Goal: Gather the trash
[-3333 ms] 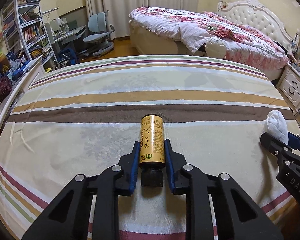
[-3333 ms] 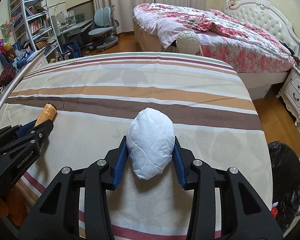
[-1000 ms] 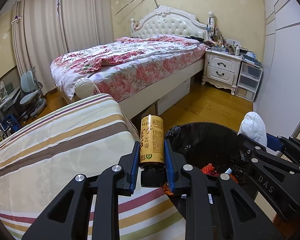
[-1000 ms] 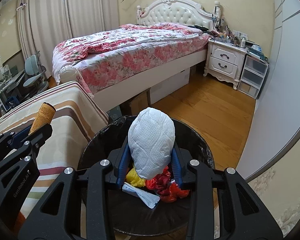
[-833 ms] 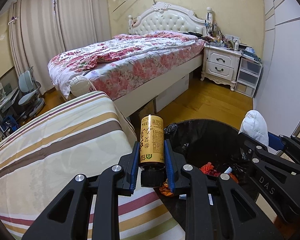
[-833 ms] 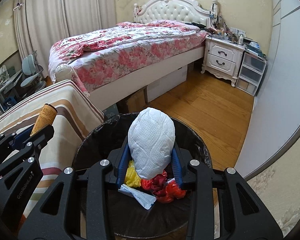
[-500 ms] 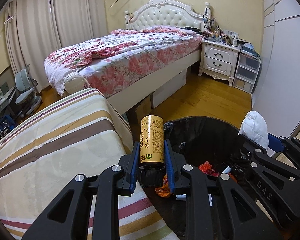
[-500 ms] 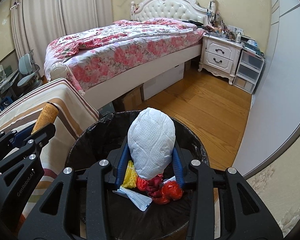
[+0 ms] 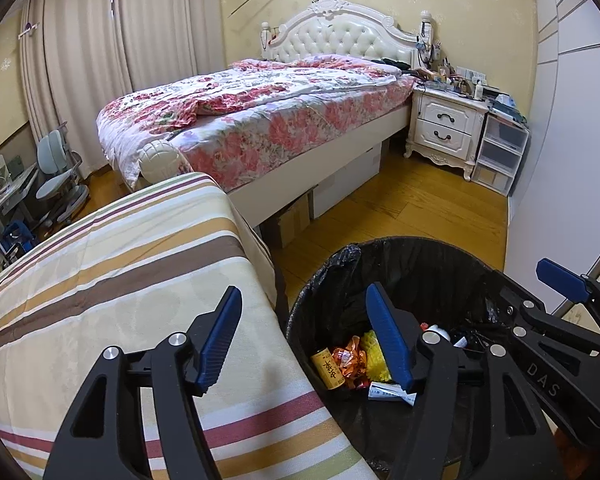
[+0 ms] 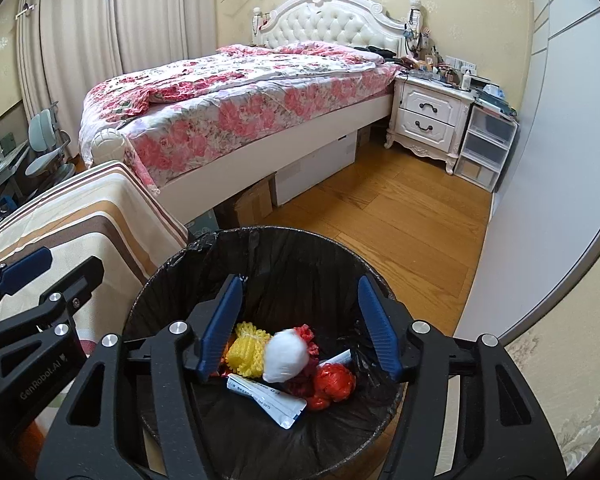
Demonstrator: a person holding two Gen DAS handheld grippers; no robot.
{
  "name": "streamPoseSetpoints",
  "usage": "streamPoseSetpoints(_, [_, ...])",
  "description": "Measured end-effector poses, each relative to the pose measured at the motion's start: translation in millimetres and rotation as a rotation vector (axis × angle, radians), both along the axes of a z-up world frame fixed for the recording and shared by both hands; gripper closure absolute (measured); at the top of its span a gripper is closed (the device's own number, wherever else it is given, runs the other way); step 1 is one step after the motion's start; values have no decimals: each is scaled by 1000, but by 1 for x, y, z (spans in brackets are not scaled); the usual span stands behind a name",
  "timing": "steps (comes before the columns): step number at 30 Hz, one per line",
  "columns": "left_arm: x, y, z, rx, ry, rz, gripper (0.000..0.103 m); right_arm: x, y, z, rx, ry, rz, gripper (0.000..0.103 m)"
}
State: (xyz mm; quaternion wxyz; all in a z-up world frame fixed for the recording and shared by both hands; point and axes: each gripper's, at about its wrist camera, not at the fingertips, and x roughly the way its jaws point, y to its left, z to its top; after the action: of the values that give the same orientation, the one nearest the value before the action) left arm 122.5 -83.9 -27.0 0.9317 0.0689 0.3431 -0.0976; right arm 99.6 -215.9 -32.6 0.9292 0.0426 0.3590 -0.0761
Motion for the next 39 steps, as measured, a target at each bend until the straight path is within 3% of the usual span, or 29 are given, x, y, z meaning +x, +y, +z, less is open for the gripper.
streamPoseSetpoints(8, [-15, 16, 11, -5, -40, 27, 30, -14, 8, 9, -22, -3, -15, 25])
streamPoseSetpoints(20, [-54, 55, 23, -10, -74, 97, 23, -56, 36, 28, -54, -37, 10, 13])
streamPoseSetpoints(39, [-126, 97, 37, -27, -102, 190, 18, -127, 65, 62, -62, -156, 53, 10])
